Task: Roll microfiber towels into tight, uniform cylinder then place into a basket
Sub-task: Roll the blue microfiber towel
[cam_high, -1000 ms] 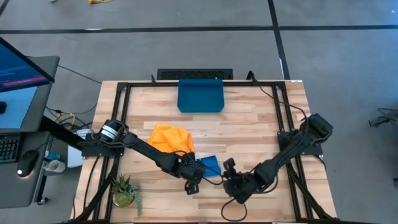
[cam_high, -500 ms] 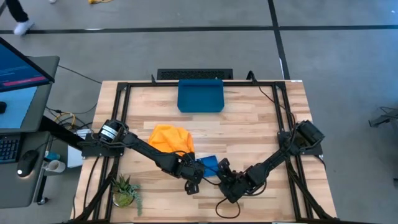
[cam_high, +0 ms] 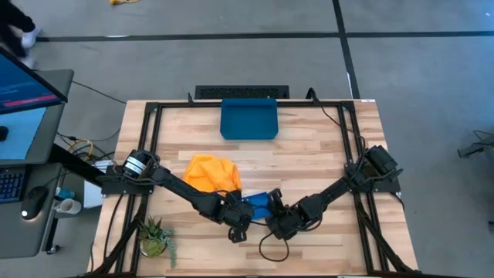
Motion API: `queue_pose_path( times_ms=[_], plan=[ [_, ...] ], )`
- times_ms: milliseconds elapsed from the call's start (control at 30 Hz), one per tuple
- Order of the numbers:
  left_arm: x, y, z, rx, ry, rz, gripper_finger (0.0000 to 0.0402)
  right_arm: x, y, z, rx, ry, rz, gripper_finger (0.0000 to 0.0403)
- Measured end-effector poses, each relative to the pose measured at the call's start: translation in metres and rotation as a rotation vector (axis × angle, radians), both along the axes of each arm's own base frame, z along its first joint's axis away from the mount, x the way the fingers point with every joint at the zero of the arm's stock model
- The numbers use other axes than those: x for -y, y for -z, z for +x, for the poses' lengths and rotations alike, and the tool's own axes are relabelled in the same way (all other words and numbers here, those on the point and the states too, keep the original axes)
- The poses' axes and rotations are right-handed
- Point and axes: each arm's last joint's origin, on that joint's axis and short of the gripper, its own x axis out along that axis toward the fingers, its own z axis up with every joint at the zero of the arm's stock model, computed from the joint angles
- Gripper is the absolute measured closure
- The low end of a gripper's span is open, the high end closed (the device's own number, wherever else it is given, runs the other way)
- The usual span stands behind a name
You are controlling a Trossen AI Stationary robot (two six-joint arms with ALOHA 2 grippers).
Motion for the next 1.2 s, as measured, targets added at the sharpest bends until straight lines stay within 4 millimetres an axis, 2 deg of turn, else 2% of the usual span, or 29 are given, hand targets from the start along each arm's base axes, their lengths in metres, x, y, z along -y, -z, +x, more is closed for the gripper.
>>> queue_pose_path(
  times_ms=[267, 433, 567, 767, 967, 1200],
  plan=[
    [0.007, -0.005, 0.001, 0.017, 0.031, 0.038, 0.0262, 0.011, -0.001, 0.007, -0.024, 0.154, 0.168, 0.0329],
    [0.018, -0.013, 0.003, 0.032, 0.080, 0.085, 0.0262, 0.020, -0.002, 0.011, -0.065, 0.226, 0.293, 0.0384],
    [0.031, -0.024, -0.001, 0.019, 0.091, 0.180, 0.0262, 0.023, -0.002, 0.014, -0.111, 0.274, 0.412, 0.0381],
    [0.052, -0.042, -0.011, 0.058, 0.084, 0.374, 0.0262, 0.017, -0.002, 0.015, -0.186, 0.304, 0.601, 0.0371],
    [0.074, -0.043, -0.025, 0.082, 0.217, 0.490, 0.0262, 0.010, -0.003, 0.019, -0.230, 0.328, 0.789, 0.0383],
    [0.080, -0.036, -0.029, 0.084, 0.352, 0.510, 0.0262, 0.008, -0.005, 0.023, -0.219, 0.368, 0.889, 0.0374]
  ],
)
